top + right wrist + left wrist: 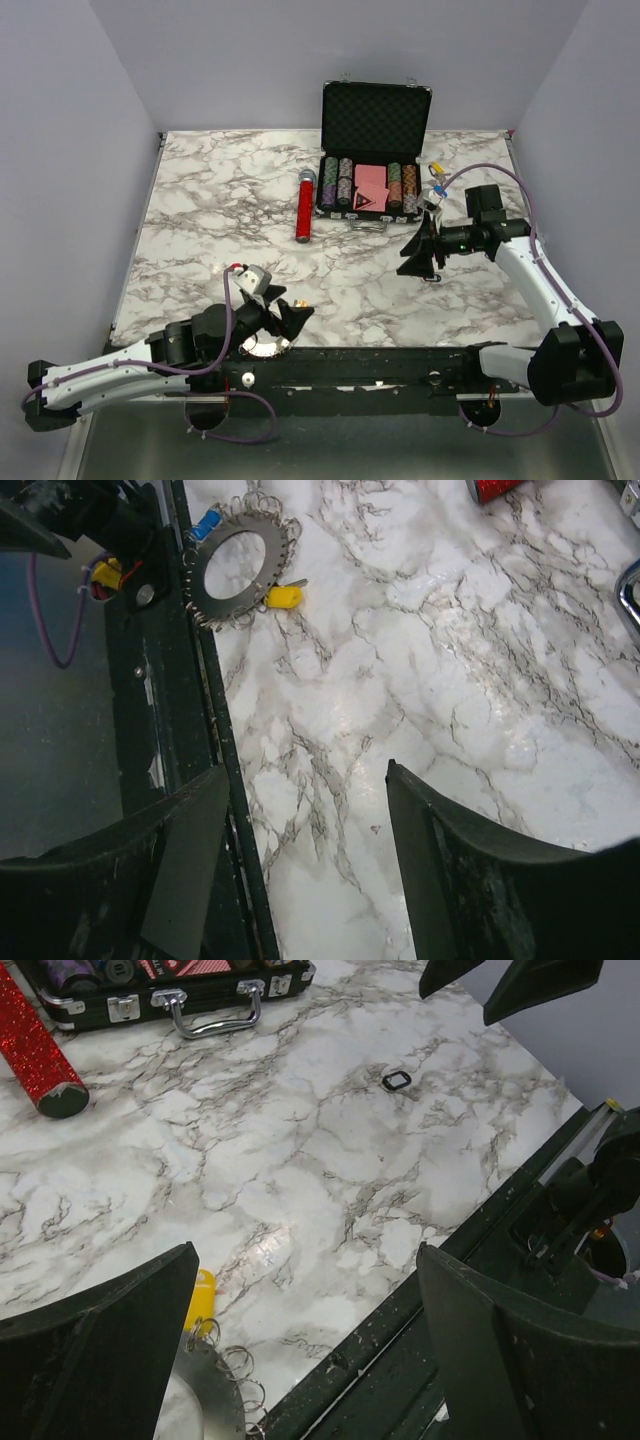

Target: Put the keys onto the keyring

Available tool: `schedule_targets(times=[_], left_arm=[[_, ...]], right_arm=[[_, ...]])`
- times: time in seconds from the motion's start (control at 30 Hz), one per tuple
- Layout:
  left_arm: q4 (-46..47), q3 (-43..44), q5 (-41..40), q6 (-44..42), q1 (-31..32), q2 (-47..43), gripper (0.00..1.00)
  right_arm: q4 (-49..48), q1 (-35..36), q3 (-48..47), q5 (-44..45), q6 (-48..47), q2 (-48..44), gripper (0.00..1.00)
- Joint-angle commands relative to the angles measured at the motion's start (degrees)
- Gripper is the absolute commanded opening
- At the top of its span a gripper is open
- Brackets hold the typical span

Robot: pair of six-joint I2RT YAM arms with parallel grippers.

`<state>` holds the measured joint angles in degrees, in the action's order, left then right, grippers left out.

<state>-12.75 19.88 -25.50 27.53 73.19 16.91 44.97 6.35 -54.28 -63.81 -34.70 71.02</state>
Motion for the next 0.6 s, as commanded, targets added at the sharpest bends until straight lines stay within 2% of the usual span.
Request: schedule_targets(times=[0.0,0.17,0.57], left_arm=[[-5.7,3.3,-3.2,3.9,-0.8,2.0,0.99],[-10.6,5.9,-3.2,6.7,-2.8,3.2,0.99],[-19.6,13.0,4.7,10.0,-12.5,11.1,0.99]], right_arm=[[-8.2,-0.6,3.4,-4.9,4.8,-3.5,0.75],[-11.1,-0.7,5.1,-4.6,7.3,-4.8,0.83],[-13.6,-0.7,7.2,-4.3,7.8,-6.0,0.87]])
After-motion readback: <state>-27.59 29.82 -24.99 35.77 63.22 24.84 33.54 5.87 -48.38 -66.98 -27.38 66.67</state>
